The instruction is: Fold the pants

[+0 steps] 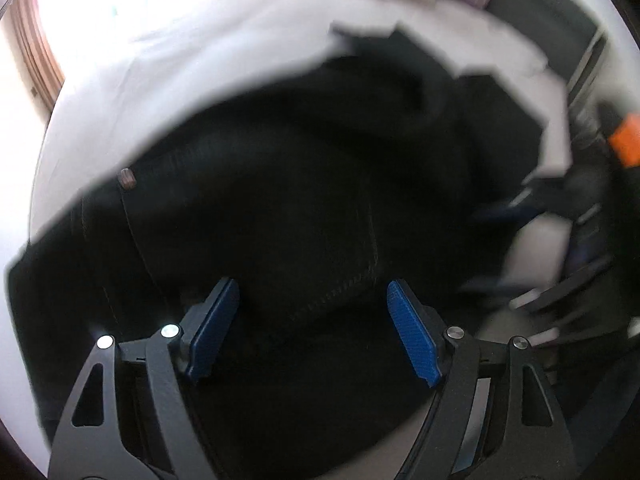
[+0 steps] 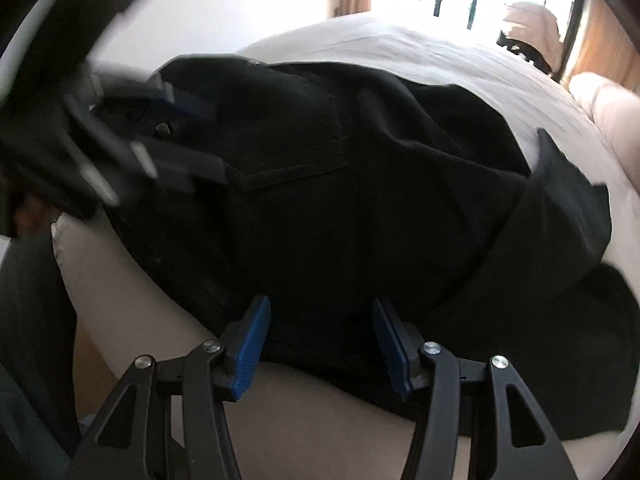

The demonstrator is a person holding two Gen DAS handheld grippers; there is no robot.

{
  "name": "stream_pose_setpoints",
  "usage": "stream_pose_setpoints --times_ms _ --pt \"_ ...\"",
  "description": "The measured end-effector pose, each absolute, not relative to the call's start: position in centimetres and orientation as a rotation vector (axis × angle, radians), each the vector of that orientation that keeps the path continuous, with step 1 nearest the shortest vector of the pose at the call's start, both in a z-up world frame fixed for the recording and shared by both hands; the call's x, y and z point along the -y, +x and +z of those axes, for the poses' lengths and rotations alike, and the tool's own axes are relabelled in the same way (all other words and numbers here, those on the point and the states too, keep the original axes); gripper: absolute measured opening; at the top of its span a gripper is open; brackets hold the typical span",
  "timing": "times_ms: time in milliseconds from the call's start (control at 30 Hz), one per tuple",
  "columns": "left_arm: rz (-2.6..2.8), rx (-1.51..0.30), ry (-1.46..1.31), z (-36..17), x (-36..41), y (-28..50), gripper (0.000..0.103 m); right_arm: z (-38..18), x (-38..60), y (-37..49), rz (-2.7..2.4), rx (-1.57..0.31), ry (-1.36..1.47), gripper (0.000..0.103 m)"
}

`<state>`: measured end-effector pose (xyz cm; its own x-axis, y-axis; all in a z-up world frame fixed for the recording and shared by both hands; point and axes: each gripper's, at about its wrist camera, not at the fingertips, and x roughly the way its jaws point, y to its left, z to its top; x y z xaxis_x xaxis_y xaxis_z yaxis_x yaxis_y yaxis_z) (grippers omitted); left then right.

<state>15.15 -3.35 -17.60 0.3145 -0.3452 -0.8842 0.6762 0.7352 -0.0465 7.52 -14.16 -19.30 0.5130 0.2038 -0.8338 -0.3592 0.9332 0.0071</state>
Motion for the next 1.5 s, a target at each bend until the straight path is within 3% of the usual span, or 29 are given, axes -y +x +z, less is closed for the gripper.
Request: stream_pose_setpoints --times_ms 200,233,267,333,400,600,767,1067,1300,1500 --pt "-0.701 -0.968 0.282 -14.7 4.0 15.2 0.076 -16.5 14.2 7.1 0.354 -0.915 -0.152 0.057" --pt "-0.693 -0.963 0.279 -14.5 4.2 15.4 0.076 -16.7 14.0 7.2 0.354 -0.924 -0.162 0.06" --pt "-0.678 -0.981 0.281 -14.9 4.6 15.8 0.076 -17.7 13.9 7.5 0.344 -0.956 -0.185 0.067" --pt "-0.65 -1.071 0.296 -16.5 5.6 17.4 0.076 -20.2 14.5 7.4 0.332 -1.012 -0.181 0.068" --pt "-0.637 -1.063 0.331 -17.5 6.3 17.4 0.076 -19.3 15.4 7.4 0.341 -1.012 -0.119 0.068" --pt "-0.61 -1.074 0.319 -18.2 7.4 17.5 0.078 -10.4 22.1 11.0 0.24 -0.867 -0.009 0.068" --pt "-0.578 -1.072 0.29 -19.1 5.7 17.0 0.08 -6.7 29.7 20.9 -0.007 -0.869 0.042 0.074" --pt "-0.572 -1.11 0.243 -19.0 4.8 17.6 0.08 -13.2 33.4 34.9 -0.172 -1.068 0.054 0.074" --pt "-0.573 -1.103 0.248 -18.9 4.3 17.7 0.08 -17.8 34.4 38.7 -0.259 -1.187 0.003 0.074" --pt "-0.575 -1.099 0.255 -19.0 4.4 17.8 0.08 -18.5 35.9 39.1 -0.249 -1.171 0.091 0.07"
